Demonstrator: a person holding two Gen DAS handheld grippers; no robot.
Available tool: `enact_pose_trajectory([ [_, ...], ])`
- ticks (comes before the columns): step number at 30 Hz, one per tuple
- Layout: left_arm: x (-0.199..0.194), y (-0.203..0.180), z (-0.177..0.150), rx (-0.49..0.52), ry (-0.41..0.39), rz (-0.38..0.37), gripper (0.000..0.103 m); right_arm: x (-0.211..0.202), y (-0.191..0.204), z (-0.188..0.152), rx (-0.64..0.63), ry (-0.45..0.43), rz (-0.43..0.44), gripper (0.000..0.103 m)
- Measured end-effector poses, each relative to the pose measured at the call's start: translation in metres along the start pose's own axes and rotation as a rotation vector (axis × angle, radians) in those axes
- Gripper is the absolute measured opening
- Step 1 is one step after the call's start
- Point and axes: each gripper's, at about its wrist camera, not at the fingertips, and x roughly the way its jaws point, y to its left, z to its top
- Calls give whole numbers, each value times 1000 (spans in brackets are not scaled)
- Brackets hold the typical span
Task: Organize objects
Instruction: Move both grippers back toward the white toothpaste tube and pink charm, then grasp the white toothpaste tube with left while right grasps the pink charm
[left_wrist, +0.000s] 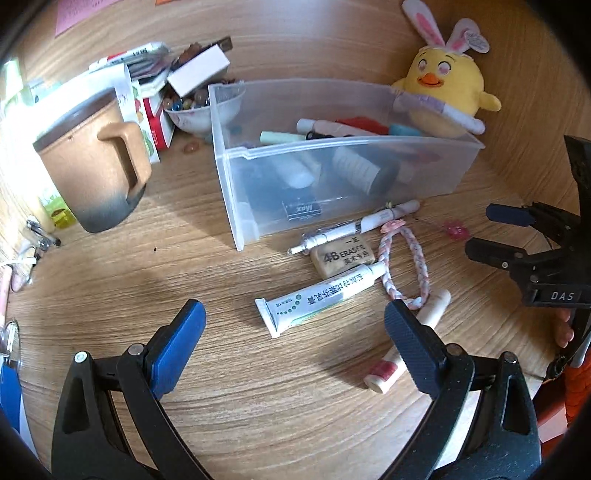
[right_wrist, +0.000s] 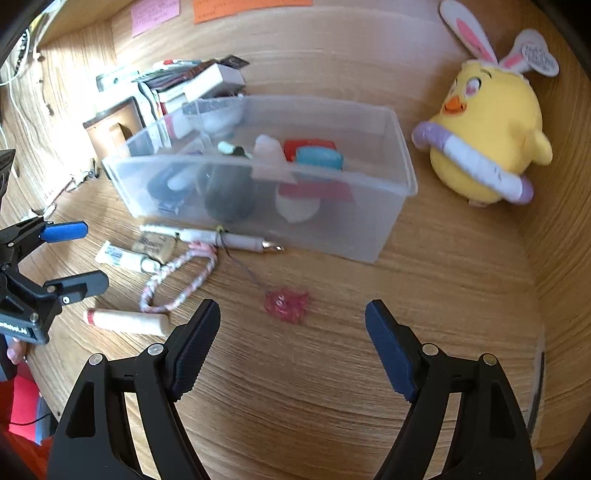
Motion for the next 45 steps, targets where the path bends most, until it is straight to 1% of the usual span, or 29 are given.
enact_pose_trajectory([
  [6, 9, -6, 7, 30, 22, -13, 99, 9, -3, 4, 8, 17, 8, 78],
  [7, 10, -8, 8, 41, 24, -22, 99, 11, -3, 4, 10, 18, 10, 76],
  [9, 12, -11, 12, 62, 38, -54, 99, 15, -2, 6, 10, 29, 15, 70],
  [10, 13, -13, 13, 67, 39, -59, 99, 17, -2, 6, 8, 34, 16, 64],
  [12, 14, -16, 17, 81, 35, -56, 99, 18, 0, 6, -3, 31, 5, 58],
  [14, 17, -18, 19, 94, 31, -53, 98, 19, 2, 6, -16, 27, 3, 46],
  [15, 18, -19, 20, 96, 32, -57, 98, 19, 2, 6, -22, 27, 2, 44],
  [16, 20, -19, 20, 97, 33, -63, 98, 19, 3, 5, -27, 26, 4, 38],
  [17, 21, -19, 21, 99, 35, -76, 94, 18, 4, 5, -31, 24, 3, 34],
  [18, 23, -19, 21, 97, 41, -90, 86, 19, 4, 4, -37, 22, 0, 31],
  [19, 24, -18, 20, 93, 51, -101, 82, 18, 5, 4, -42, 21, -3, 27],
  [20, 24, -18, 19, 91, 48, -97, 80, 18, 5, 3, -44, 20, -1, 25],
  [23, 22, -18, 16, 99, 43, -97, 72, 18, 4, 3, -39, 19, 14, 25],
  [24, 21, -17, 15, 105, 42, -96, 67, 18, 4, 2, -35, 19, 21, 25],
  [27, 19, -18, 11, 134, 37, -80, 58, 16, 5, 0, -26, 18, 40, 25],
  [28, 18, -18, 10, 143, 36, -73, 57, 16, 5, -1, -24, 18, 45, 25],
  [30, 16, -17, 7, 156, 33, -61, 48, 14, 7, -3, -23, 18, 54, 25],
  [33, 12, -13, 4, 153, 31, -66, 39, 12, 9, -7, -24, 15, 60, 25],
  [36, 8, -13, 0, 161, 38, -87, 33, 9, 9, -10, -18, 8, 72, 25],
  [40, 7, -23, 0, 190, 53, -119, 33, 5, 10, -14, 1, 6, 104, 25],
  [43, 11, -33, 3, 222, 48, -113, 33, 2, 13, -17, 0, 1, 100, 25],
  [44, 12, -35, 4, 230, 44, -109, 29, 1, 14, -17, 1, -4, 100, 25],
  [45, 13, -38, 5, 237, 36, -101, 21, -1, 14, -17, 6, -8, 105, 25],
])
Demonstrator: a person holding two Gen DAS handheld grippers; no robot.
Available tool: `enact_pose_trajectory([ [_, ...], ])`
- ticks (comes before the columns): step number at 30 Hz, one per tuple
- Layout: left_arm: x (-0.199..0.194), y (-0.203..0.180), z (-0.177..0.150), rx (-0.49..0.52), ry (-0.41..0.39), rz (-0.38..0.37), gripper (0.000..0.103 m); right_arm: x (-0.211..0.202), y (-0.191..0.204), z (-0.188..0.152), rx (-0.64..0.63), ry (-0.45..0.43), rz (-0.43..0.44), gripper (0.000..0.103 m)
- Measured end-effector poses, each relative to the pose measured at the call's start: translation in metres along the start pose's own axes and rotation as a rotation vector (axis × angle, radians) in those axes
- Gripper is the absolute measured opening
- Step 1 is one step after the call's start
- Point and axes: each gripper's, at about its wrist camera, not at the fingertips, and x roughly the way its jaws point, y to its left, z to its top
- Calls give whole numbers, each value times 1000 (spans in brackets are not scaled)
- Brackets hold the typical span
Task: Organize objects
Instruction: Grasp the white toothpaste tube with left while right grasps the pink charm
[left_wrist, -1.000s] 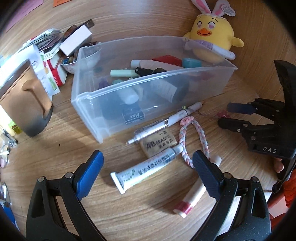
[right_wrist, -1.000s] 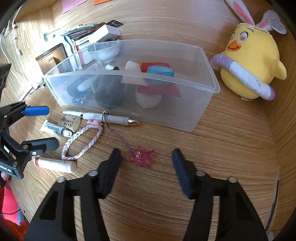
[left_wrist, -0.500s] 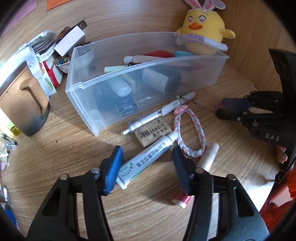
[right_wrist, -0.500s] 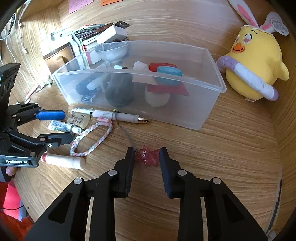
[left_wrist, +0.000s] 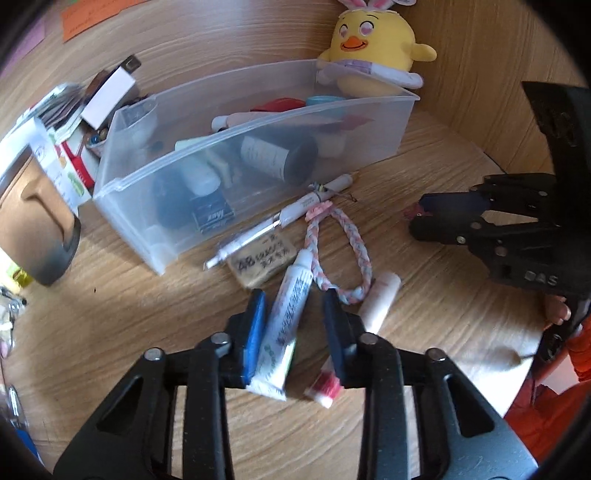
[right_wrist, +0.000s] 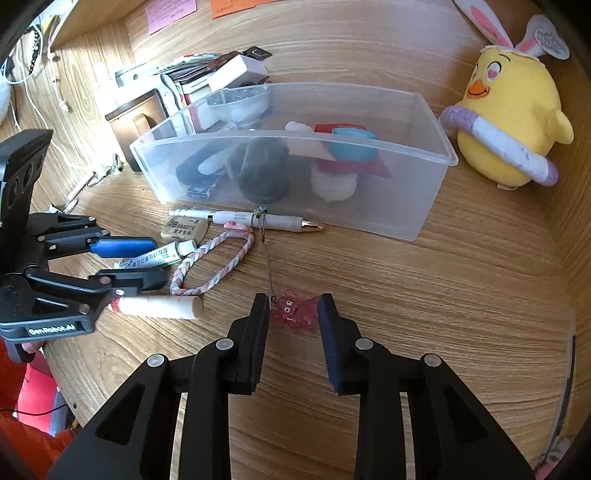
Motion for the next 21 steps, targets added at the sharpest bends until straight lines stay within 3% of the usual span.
enact_pose_trajectory([
  [2, 2, -3, 2, 6, -4, 0, 16, -4, 1, 1, 5, -12, 3, 25],
  [6, 1, -8, 1, 14, -24, 31, 16, -15, 0, 6, 24, -48, 5, 25],
  [21, -32, 1, 7, -102, -148, 9, 16, -56, -2, 37, 93, -220, 34, 25],
])
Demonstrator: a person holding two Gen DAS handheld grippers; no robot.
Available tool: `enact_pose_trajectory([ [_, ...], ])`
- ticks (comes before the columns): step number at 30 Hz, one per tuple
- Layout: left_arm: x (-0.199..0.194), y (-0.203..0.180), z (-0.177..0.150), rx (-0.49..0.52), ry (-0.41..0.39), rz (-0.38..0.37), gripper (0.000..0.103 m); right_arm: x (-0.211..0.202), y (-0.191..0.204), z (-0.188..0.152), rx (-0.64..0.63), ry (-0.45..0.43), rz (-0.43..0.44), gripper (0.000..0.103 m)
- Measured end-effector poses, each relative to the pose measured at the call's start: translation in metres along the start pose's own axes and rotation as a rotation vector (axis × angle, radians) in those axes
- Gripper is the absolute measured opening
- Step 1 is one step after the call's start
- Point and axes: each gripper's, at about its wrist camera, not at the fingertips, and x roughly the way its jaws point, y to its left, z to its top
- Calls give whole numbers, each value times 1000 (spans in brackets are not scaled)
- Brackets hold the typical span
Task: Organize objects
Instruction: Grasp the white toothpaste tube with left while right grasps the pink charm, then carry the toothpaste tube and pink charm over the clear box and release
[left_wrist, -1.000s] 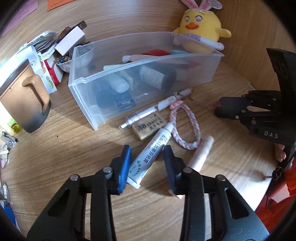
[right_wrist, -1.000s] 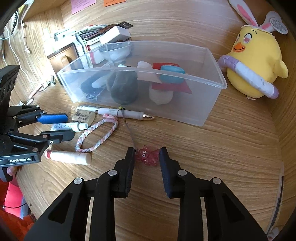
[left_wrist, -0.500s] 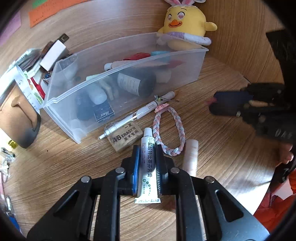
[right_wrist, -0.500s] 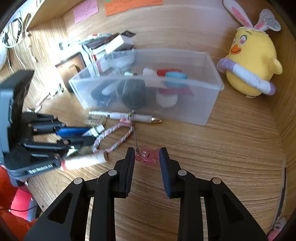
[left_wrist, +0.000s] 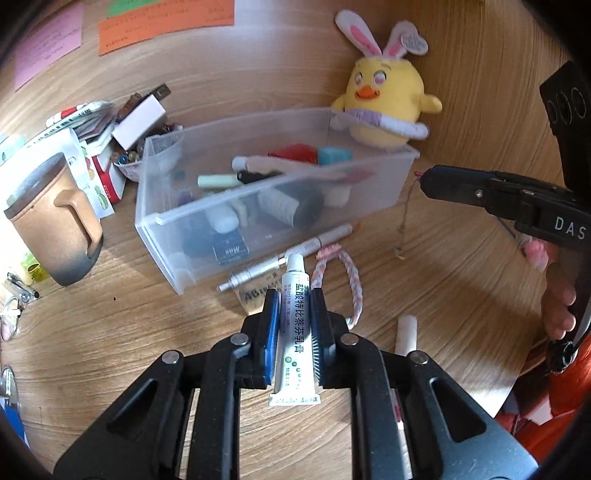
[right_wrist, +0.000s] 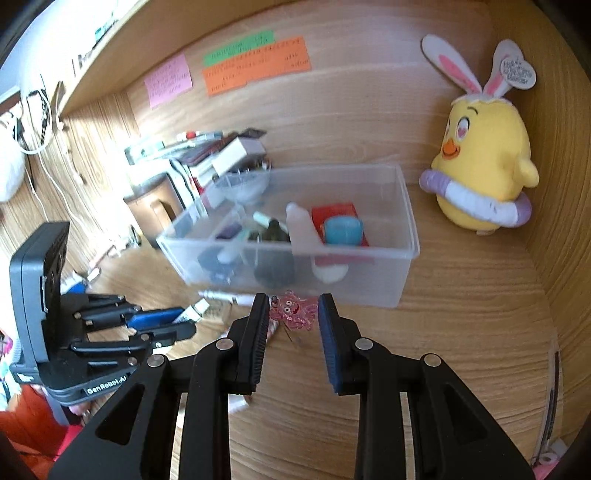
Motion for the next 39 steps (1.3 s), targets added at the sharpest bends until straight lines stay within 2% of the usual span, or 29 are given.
enact_pose_trajectory([
  [14, -27, 10, 33, -47, -128, -10, 16, -16, 9, 35, -2, -118, 26, 25],
  [19, -33, 15, 47, -56, -170, 12, 16, -18, 12, 51, -16, -159, 28, 25],
  [26, -30, 29, 69, -89, -181, 54, 16, -15, 13, 72, -35, -199, 21, 25],
  [31, -24, 37, 82, -104, -184, 69, 16, -2, 11, 81, -36, -189, 11, 25],
  [39, 1, 49, 98, -139, -143, 101, 16, 35, 11, 86, -52, -115, 7, 25],
])
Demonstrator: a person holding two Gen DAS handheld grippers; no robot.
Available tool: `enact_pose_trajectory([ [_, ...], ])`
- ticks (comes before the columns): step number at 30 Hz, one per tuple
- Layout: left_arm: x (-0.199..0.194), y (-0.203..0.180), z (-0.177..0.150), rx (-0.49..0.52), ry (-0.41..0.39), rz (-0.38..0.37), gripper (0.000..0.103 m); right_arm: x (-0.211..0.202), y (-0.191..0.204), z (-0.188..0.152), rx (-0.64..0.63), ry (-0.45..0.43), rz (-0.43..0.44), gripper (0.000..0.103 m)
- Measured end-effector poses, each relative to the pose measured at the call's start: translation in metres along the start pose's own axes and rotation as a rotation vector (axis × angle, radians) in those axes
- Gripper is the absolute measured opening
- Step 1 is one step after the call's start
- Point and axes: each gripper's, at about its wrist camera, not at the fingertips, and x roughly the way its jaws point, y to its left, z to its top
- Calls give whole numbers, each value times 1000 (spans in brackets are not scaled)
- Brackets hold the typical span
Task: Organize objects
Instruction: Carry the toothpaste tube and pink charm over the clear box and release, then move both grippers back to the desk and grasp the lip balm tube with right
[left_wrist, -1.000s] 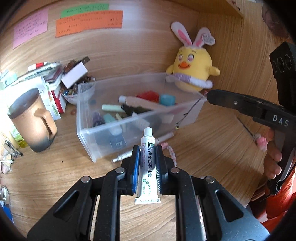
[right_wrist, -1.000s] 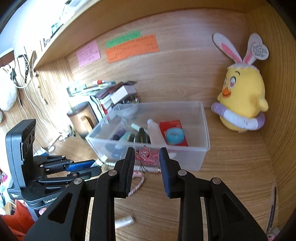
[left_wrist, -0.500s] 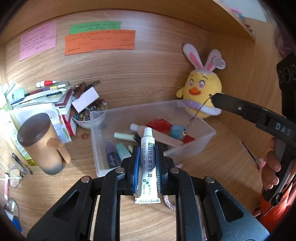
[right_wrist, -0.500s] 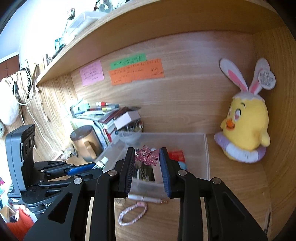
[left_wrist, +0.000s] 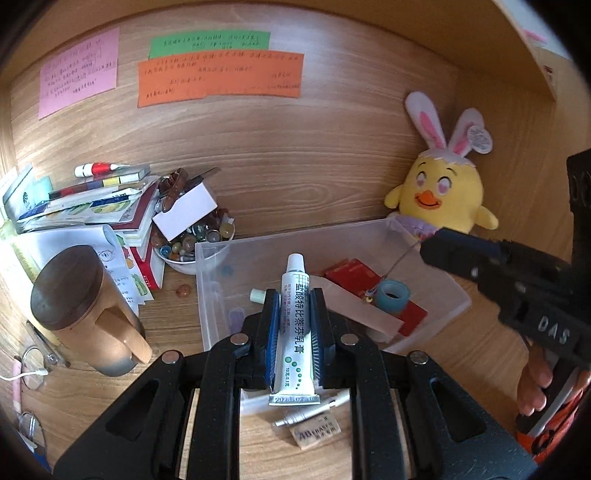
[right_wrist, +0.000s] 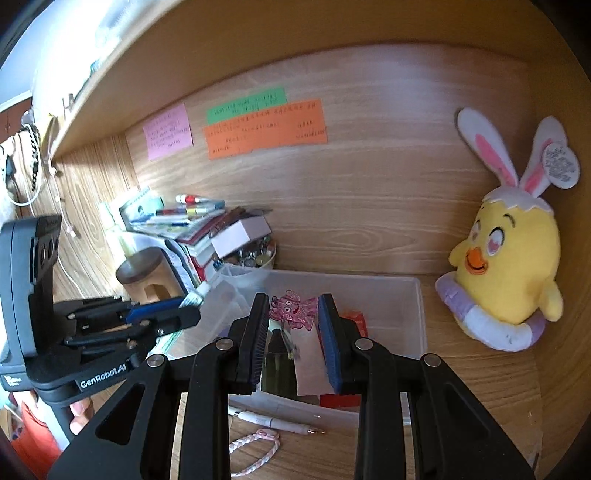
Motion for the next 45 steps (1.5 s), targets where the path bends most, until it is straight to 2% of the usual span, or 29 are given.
enact_pose_trajectory([
  [8, 35, 6, -1, -27, 71, 34, 16, 35, -5, -11, 12, 99, 24, 25],
  [14, 52, 8, -7, -30, 113, 39, 16, 47, -9, -18, -15, 150, -20, 25],
  [25, 54, 8, -10, -24, 131, 23, 18, 63, -3, -28, -63, 206, -64, 25],
  [34, 30, 8, -12, -31, 77, 24, 48, 68, -3, -32, -60, 228, -71, 25],
  [36, 23, 9, -13, -35, 60, 26, 56, 67, -1, -32, -64, 229, -78, 31],
  [38, 14, 9, -13, -37, 43, 28, 60, 64, 1, -31, -71, 215, -93, 42],
  [42, -2, 11, -16, -34, 10, 40, 69, 52, 5, -25, -76, 184, -103, 53],
  [45, -16, 10, -18, -31, -17, 46, 79, 39, 8, -23, -72, 155, -118, 66],
])
